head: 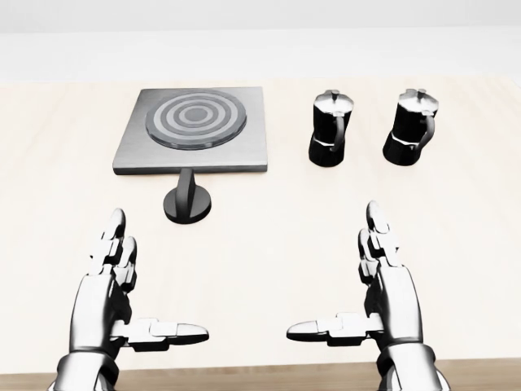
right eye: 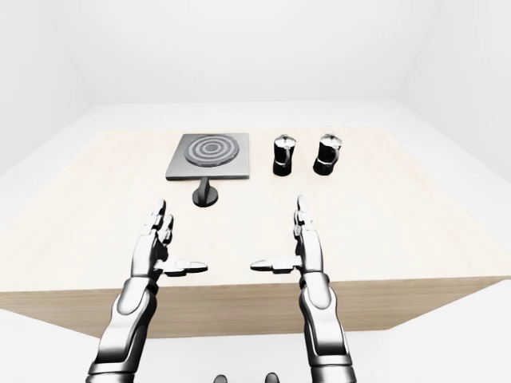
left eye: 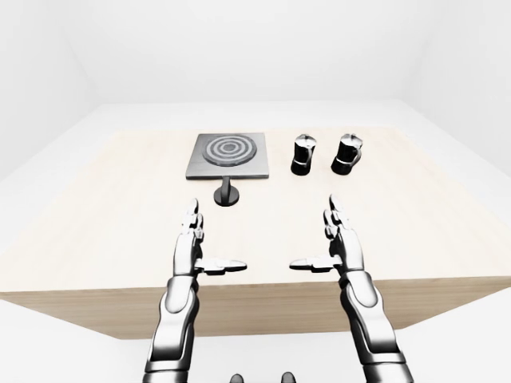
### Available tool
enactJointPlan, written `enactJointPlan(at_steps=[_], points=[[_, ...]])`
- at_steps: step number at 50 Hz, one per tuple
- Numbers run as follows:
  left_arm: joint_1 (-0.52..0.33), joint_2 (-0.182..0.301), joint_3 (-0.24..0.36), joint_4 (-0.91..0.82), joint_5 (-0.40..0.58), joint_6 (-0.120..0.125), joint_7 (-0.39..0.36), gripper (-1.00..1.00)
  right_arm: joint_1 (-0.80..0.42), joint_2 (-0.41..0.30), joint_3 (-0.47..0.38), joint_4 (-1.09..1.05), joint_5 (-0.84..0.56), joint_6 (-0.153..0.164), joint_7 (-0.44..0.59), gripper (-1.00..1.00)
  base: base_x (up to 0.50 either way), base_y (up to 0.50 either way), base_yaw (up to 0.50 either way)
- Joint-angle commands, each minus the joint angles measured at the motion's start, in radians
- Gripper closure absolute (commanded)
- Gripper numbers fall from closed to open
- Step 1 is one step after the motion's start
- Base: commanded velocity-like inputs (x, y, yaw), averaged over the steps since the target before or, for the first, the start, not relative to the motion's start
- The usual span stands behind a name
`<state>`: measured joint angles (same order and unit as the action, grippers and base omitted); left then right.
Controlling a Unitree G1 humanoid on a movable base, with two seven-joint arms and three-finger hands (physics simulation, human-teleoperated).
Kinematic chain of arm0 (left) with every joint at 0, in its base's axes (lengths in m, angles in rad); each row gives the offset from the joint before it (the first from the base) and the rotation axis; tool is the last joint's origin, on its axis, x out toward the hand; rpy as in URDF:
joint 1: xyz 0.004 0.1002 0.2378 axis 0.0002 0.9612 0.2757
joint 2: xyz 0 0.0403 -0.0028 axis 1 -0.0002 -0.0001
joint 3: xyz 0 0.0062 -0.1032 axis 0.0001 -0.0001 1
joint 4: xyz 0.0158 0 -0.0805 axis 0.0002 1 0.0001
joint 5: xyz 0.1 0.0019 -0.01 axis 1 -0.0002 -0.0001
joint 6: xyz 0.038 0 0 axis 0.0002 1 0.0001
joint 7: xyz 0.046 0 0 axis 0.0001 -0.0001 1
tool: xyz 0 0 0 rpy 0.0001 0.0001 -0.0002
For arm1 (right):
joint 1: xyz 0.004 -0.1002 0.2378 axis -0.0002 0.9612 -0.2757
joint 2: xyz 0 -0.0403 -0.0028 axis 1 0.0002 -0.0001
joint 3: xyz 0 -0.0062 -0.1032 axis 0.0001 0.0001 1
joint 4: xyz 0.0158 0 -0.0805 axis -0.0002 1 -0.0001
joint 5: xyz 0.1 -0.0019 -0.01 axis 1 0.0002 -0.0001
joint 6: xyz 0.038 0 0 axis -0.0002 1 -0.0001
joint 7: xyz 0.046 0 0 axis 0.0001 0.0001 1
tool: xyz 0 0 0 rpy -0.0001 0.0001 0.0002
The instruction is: Turn off the stove.
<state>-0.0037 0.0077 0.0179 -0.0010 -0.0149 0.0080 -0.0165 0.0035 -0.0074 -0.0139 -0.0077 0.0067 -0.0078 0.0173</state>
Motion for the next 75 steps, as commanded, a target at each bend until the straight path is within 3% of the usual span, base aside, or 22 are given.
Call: enactJointPlan(at_steps=[1, 4, 5, 14, 16, 22, 27, 42, 54, 59, 71, 75], points=[[0.0, 0.012, 0.023, -0.001, -0.019, 0.003, -0.026, -1.0, 0.002, -0.013, -0.023, 0.001, 0.004, -0.019, 0.027, -1.0, 0.0, 0.0, 0.0], [-0.007, 0.013, 0.026, 0.012, -0.019, -0.004, -0.025, -1.0, -0.003, -0.013, -0.023, 0.005, 0.005, -0.01, 0.028, -1.0, 0.0, 0.0, 0.0], [-0.005, 0.013, 0.025, 0.004, -0.018, 0.006, -0.024, -1.0, -0.005, -0.013, -0.022, 0.01, 0.003, -0.011, 0.029, -1.0, 0.0, 0.0, 0.0], [-0.011, 0.012, 0.023, 0.025, -0.009, -0.016, -0.019, -1.0, -0.009, -0.013, -0.024, 0.013, 0.007, 0.0, 0.032, -1.0, 0.0, 0.0, 0.0], [-0.011, 0.012, 0.024, 0.018, -0.012, -0.006, -0.018, -1.0, -0.009, -0.014, -0.023, 0.013, 0.005, 0.0, 0.032, -1.0, 0.0, 0.08, 0.0], [-0.004, 0.012, 0.024, 0.016, -0.009, -0.024, -0.014, -1.0, -0.015, -0.015, -0.021, 0.025, 0.006, 0.001, 0.038, -1.0, 0.0, 0.17, 0.0], [-0.002, 0.012, 0.023, 0.007, -0.008, -0.011, -0.014, -1.0, -0.014, -0.014, -0.022, 0.028, 0.006, -0.003, 0.038, -1.0, 0.0, 0.2, 0.0], [-0.009, 0.012, 0.025, 0.029, -0.008, -0.03, -0.015, -1.0, -0.01, -0.012, -0.02, 0.01, 0.005, 0.007, 0.038, -1.0, 0.0, 0.26, 0.0], [0.001, 0.012, 0.022, 0.007, -0.006, -0.021, -0.015, -1.0, -0.014, -0.014, -0.022, 0.028, 0.006, -0.006, 0.041, -1.0, 0.0, 0.24, 0.0], [-0.006, 0.012, 0.023, 0.031, -0.002, -0.043, -0.016, -1.0, -0.014, -0.013, -0.02, 0.019, 0.003, 0.001, 0.039, -1.0, 0.0, 0.2, 0.0], [0.003, 0.011, 0.02, 0.011, -0.001, -0.034, -0.016, -1.0, -0.014, -0.013, -0.021, 0.022, 0.004, 0.002, 0.038, -1.0, 0.0, 0.16, 0.0], [-0.007, 0.011, 0.023, 0.039, 0.0, -0.051, -0.015, -1.0, -0.014, -0.013, -0.022, 0.023, 0.006, 0.001, 0.038, -1.0, 0.0, 0.0, 0.0]])
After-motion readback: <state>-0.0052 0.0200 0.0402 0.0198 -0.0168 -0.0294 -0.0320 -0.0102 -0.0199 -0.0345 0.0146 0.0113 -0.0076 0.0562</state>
